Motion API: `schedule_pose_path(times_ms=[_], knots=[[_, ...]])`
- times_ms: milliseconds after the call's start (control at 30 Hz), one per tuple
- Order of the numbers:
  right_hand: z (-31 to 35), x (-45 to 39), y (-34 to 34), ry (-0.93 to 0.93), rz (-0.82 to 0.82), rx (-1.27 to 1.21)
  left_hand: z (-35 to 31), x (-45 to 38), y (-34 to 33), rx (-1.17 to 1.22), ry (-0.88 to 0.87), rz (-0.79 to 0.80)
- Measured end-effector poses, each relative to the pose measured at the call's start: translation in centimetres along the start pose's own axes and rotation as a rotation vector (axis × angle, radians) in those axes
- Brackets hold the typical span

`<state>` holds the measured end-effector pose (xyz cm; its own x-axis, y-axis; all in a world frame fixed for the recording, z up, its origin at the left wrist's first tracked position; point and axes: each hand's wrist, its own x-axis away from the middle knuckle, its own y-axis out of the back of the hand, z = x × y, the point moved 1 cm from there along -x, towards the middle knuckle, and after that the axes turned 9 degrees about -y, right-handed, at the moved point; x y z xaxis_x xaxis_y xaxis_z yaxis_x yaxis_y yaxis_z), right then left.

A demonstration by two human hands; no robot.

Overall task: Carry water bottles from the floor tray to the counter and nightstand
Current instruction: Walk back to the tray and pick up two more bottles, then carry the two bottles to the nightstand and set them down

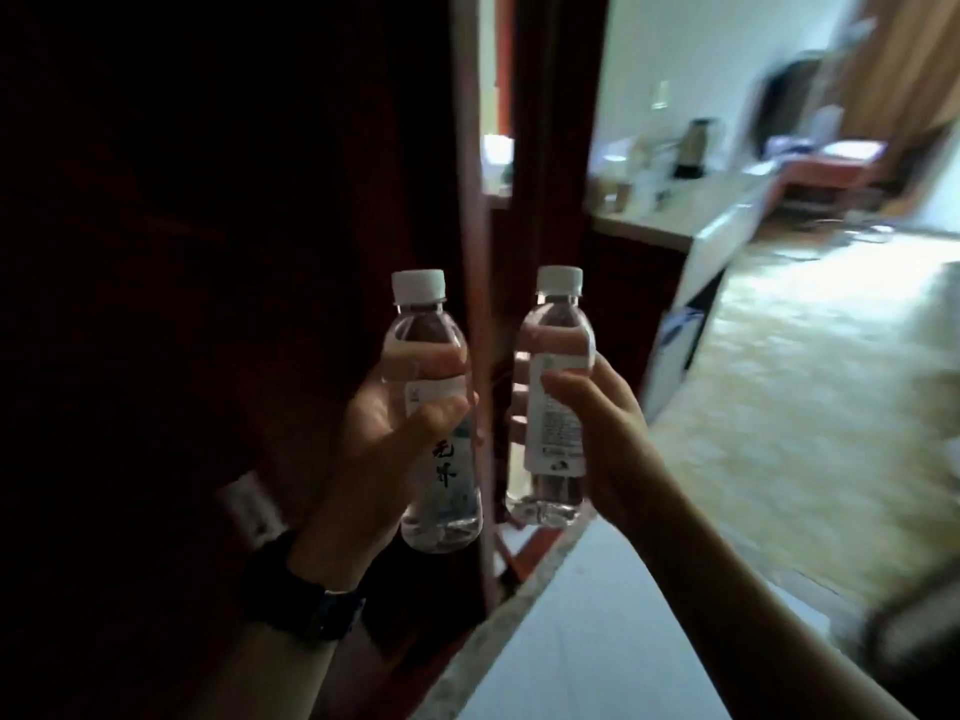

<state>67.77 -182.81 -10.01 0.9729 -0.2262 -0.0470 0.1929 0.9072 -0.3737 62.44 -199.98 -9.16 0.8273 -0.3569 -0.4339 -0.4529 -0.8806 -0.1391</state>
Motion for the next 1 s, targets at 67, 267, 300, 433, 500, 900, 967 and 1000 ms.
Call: schedule_pose_path(times_ms=[67,267,300,433,500,900,967,1000], knots=[[2.4,1.2,5.9,0.058,-0.118,0.027,2.4,-2.4,-6.1,0.071,0.034,0.129],[9.4,5.6,21.8,0.186,-0.459,0.136,8.2,-7.2,-24.8,0.212,0.045,0.451],[10.3,6.1,24.1,0.200,-0.505,0.140,8.9,-7.8,-27.6,0.222,0.044,0.493],[14.0,6.7,31.7,0.246,-0.635,0.145,11.3,-9.9,-36.5,0.272,0.065,0.589],[15.6,6.2,34.6,0.258,-0.678,0.134,12.2,-11.3,-39.8,0.269,0.074,0.616],[19.0,-8.1,51.5,0.262,-0.748,0.074,24.4,-28.0,-51.3,0.280,0.119,0.598],[19.7,-12.7,54.7,0.263,-0.739,0.069,27.2,-32.3,-53.1,0.277,0.119,0.593],[20.4,-15.2,56.4,0.263,-0.737,0.078,28.4,-34.7,-54.1,0.284,0.117,0.591]])
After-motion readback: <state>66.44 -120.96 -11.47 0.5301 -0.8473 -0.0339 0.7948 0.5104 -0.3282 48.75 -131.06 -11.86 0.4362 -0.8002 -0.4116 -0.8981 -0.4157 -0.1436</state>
